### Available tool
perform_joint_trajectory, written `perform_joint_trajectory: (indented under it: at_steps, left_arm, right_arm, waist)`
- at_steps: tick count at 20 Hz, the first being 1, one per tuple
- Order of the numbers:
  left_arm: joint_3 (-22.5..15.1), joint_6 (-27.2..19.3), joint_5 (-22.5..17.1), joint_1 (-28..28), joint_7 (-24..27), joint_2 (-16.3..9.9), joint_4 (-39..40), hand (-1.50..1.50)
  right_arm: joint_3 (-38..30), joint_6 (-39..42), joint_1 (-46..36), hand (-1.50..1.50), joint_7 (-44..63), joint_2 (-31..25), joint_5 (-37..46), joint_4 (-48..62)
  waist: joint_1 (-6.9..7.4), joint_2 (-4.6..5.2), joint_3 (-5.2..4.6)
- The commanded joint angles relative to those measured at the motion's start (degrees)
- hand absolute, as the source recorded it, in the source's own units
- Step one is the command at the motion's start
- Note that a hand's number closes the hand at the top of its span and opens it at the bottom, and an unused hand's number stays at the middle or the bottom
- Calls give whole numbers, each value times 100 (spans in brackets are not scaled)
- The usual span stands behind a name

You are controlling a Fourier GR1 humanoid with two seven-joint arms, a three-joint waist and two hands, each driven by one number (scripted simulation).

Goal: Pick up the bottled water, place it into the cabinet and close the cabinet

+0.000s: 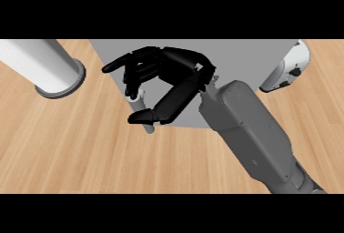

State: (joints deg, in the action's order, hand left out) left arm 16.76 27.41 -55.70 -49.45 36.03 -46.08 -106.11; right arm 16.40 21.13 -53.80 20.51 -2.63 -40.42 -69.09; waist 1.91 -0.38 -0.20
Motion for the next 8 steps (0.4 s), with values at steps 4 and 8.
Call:
perform_joint_trajectory:
  at_steps: [4, 8]
  left_arm:
    - [-61, 44, 116, 207, -92, 72, -40, -150]
    - [-63, 123, 114, 360, -161, 44, 19, -150]
  right_arm:
    - [-867, -1030, -1085, -150, -264, -215, 464, 314]
    - [-901, -1045, -1032, -150, -447, -204, 586, 413]
  waist:
    - [-41, 49, 10]
    - [-24, 72, 8]
